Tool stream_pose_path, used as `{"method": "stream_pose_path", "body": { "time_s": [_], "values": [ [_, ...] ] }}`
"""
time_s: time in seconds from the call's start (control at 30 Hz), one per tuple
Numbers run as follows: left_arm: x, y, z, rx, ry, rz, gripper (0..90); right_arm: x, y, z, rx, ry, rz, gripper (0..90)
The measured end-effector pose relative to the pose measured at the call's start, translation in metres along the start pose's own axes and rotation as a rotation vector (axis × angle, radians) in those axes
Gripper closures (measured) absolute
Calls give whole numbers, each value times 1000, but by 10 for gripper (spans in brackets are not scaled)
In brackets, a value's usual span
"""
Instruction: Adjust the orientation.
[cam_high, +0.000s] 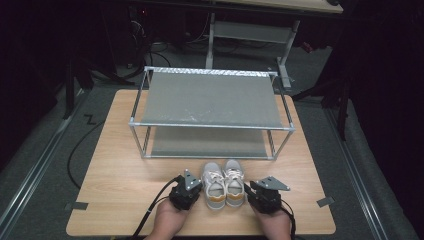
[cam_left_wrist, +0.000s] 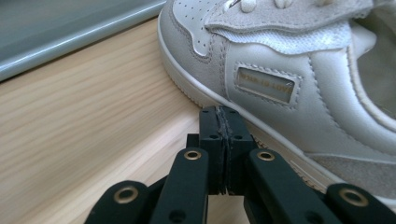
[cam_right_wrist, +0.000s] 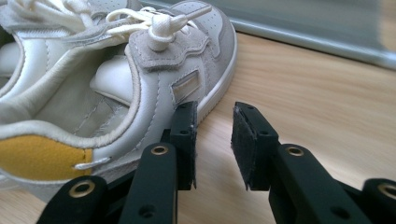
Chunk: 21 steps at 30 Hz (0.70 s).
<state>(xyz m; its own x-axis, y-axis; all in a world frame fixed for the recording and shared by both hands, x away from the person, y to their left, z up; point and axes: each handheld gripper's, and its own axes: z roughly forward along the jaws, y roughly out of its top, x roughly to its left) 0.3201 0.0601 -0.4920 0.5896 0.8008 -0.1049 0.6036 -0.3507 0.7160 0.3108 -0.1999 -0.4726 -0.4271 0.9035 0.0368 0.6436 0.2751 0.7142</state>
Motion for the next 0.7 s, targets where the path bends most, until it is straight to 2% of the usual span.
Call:
{"method": "stream_pose_path", "body": {
  "time_s": [0.1, 0.13, 0.17, 0.2, 0.23, 0.33, 0.47, 0.53, 0.7],
  "values": [
    [-17, 14, 15, 1, -27, 23, 883, -20, -7, -11, 8, -29, 33, 704],
    [-17, 14, 15, 1, -27, 23, 883, -20, -7, -11, 8, -29, 33, 704],
    [-23, 18, 20, 2, -36, 30, 883, -27, -9, -15, 10, -42, 49, 704],
    [-34, 24, 27, 4, -45, 47, 883, -40, -13, -21, 9, -70, 67, 704],
    [-39, 26, 29, 5, -46, 51, 883, -46, -14, -22, 8, -80, 77, 704],
    [-43, 28, 32, 3, -40, 46, 880, -56, -15, -23, 1, -88, 96, 704],
    [-43, 27, 32, -2, -37, 52, 875, -56, -15, -22, -2, -89, 87, 719],
    [-42, 28, 33, -2, -39, 36, 870, -55, -15, -23, 0, -90, 87, 727],
    [-40, 28, 34, -5, -41, 33, 868, -54, -15, -23, 3, -88, 97, 739]
  ]
}}
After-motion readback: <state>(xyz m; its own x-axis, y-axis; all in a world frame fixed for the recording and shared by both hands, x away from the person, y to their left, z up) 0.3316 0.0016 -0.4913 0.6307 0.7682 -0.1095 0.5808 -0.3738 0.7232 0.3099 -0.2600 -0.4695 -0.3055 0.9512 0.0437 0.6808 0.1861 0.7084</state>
